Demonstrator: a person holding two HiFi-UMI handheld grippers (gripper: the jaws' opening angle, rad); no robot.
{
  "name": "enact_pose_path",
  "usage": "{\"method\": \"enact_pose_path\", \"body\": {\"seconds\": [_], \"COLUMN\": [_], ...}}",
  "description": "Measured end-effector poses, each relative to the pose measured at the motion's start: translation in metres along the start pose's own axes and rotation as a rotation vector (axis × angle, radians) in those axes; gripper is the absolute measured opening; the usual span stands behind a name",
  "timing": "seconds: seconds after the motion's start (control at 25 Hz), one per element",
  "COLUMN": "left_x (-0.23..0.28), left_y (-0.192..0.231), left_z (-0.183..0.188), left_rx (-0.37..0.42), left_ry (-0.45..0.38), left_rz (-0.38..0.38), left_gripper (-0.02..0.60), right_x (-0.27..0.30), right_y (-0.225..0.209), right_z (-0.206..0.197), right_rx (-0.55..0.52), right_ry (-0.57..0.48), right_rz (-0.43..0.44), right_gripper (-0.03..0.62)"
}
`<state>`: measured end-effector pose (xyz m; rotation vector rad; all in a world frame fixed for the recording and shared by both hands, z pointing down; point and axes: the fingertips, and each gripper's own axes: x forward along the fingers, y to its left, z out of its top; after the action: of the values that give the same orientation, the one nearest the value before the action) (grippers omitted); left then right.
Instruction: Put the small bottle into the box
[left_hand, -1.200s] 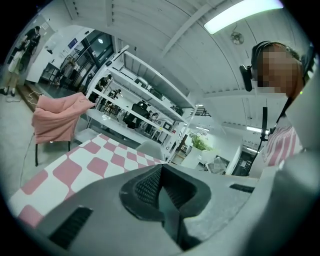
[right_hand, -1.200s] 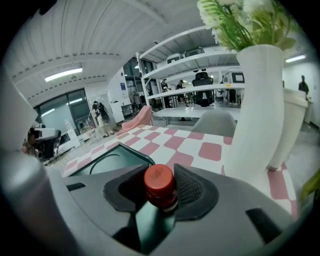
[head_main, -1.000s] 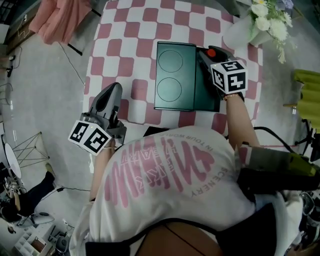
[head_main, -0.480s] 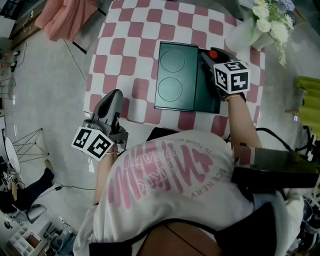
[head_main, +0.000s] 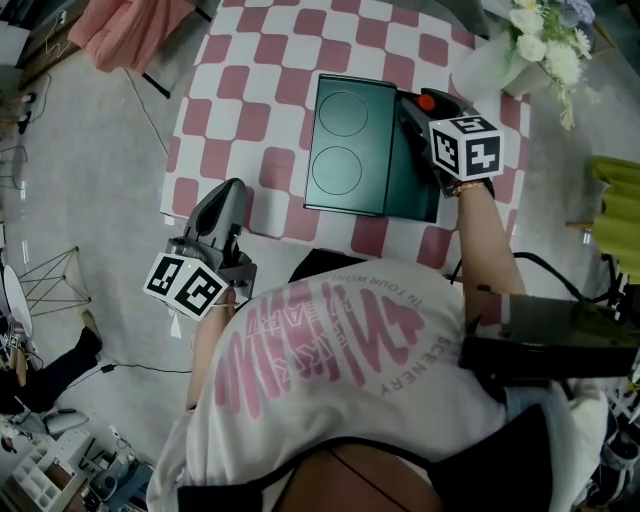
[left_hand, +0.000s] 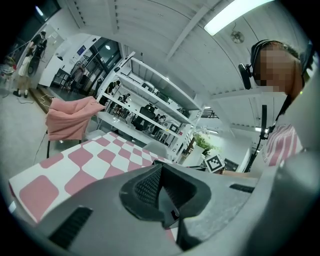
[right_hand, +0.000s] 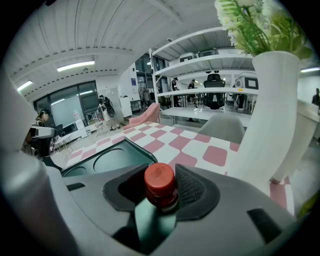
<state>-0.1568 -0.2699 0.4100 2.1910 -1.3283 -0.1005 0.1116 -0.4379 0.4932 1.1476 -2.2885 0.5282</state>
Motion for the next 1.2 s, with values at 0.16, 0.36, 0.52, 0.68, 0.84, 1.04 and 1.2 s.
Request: {"method": "enact_pose_path", "body": {"seconds": [0.16,0.36,0.52,0.68,0.84,1.04,1.2], "left_x": [-0.005,-0.009,-0.013,-0.022,-0.024,-0.024,-0.021], "left_y": [0.003,0.006,0.008,0.010,0.010,0.011,0.009], "left_z": [0.001,0.000,0.001,0.008,0.010,0.014,0.016], "left_rx": [0.001,-0.003,-0.003,0.001,0.004,0.008,0.017], "left_ry": [-0.010,-0.009,-0.011,-0.020,-0.024,-0.027,-0.025], "left_rz": [0.021,0.033,0.037,0.034,0.033,0.029,0.013], "left_gripper": [0.008,0.008,0.008,0.008,0.008,0.008,0.008], "right_x": [0.000,0.001,0.002,0.001,0.002,0.001,-0.002], "right_y": [0.000,0.002,0.004,0.013,0.011,0.008,0.001], "right_z": [-0.001,-0.001,0.000,0.002,-0.001,-0.003,-0.004], "right_rx": [-0.002,-0.027,-0.027,-0.029,-0.037,-0.030,-0.009], "right_ry": [0.003,0.004,0.001,0.007,0.020,0.030,0.019], "right_rz": [0.009,0.000,-0.007,-0.010,-0.023,-0.031,-0.058], "right_gripper": [0.161,0.173,0.173,0.177,0.193,0.193,0.193]}}
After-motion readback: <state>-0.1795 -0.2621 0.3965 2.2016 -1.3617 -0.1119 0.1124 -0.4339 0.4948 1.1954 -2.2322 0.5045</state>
